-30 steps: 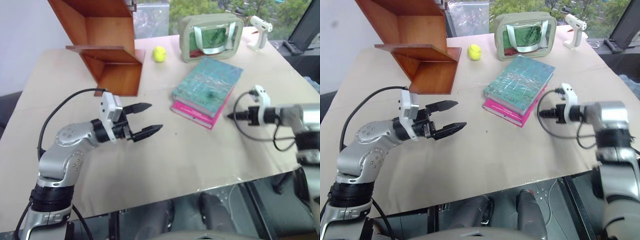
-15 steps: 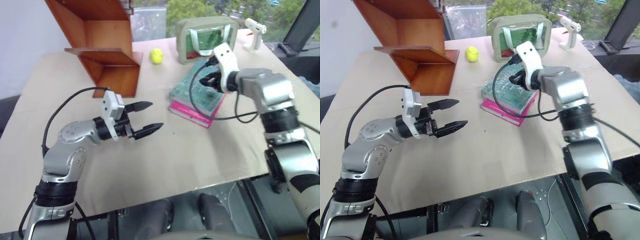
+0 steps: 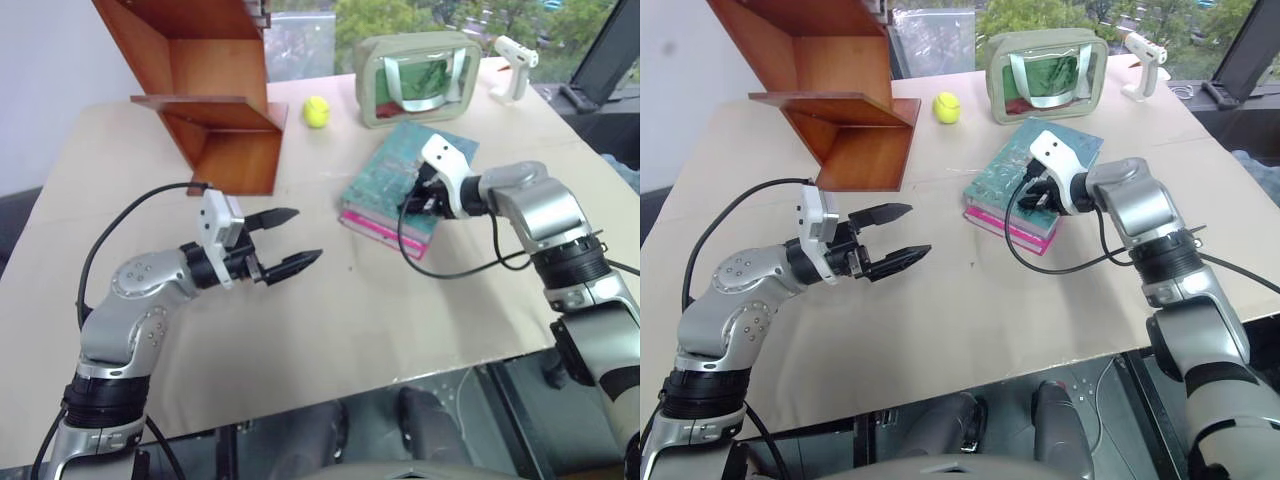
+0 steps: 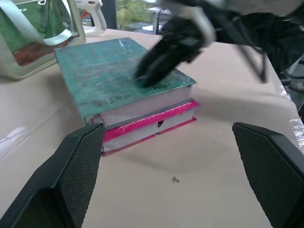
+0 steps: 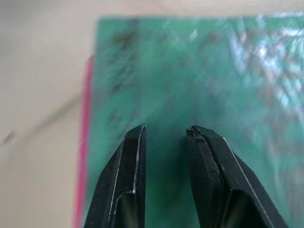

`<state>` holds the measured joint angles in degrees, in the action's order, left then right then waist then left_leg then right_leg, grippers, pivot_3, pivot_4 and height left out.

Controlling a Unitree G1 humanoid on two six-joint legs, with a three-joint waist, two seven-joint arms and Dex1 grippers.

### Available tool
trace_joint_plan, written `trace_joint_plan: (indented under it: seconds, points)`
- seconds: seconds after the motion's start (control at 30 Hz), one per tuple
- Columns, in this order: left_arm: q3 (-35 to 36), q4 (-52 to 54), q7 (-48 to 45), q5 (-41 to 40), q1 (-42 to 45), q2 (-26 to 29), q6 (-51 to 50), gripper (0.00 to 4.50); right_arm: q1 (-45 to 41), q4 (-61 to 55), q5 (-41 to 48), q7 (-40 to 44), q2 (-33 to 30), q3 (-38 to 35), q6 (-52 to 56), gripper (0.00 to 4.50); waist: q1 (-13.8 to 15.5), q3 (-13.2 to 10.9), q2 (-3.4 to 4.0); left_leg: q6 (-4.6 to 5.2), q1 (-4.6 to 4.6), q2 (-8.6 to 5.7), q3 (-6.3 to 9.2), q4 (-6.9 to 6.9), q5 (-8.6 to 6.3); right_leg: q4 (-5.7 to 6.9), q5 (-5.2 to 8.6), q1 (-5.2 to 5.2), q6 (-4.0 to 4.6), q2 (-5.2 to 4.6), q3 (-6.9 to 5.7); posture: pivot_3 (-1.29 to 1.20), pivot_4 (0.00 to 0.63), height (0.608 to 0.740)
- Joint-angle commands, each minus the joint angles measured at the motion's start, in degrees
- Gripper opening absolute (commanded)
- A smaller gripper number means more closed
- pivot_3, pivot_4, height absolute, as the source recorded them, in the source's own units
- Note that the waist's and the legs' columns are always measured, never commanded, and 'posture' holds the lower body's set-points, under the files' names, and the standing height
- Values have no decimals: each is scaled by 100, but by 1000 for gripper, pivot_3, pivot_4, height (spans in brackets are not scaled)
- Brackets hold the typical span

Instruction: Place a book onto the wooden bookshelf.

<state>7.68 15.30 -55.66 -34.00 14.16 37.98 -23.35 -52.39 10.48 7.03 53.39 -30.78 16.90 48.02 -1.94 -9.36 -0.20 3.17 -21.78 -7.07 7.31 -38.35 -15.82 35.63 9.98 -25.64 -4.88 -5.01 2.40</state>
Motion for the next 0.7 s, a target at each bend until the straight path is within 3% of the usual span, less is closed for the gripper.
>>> trace_joint_plan:
  seconds: [0.03,0.2,0.33,0.43,0.6,0.7]
  points:
    - [72,83,-52,-77,111,21,63,4500,359,-467,131,53,-151,-69,316,1379,-6,1,-1,0,3,0,-2,-1,0,4,0,0,0,0,1,0,150,740]
    - [32,-121,-130,-37,219,-12,83,4500,268,-1200,604,-439,118,-999,547,1379,-10,-1,-2,-4,2,0,-1,-2,3,19,-2,-5,2,-1,1,0,150,740]
    - [6,-251,-189,2,242,-23,127,4500,-370,-623,158,-1199,530,-817,283,1379,-57,-2,1,-5,-1,1,-17,-1,3,23,-6,-22,8,2,17,0,150,740]
    - [-14,-295,-234,58,239,-11,190,4500,-854,490,-350,-1645,950,-390,-392,1379,-40,-2,0,-7,-2,4,-13,1,4,21,-6,-24,10,5,13,0,150,740]
    - [52,-222,-171,132,136,25,276,4500,-1872,3451,-641,-2577,1918,-630,-1583,1379,-53,-2,-1,-7,-6,2,-19,2,5,19,-7,-26,12,5,17,0,150,740]
    - [97,-133,-115,147,38,41,292,4500,-2115,4622,-847,-2712,2097,-572,-2169,1379,-32,-2,-1,-7,-10,2,-10,5,5,12,-6,-29,13,5,11,0,150,740]
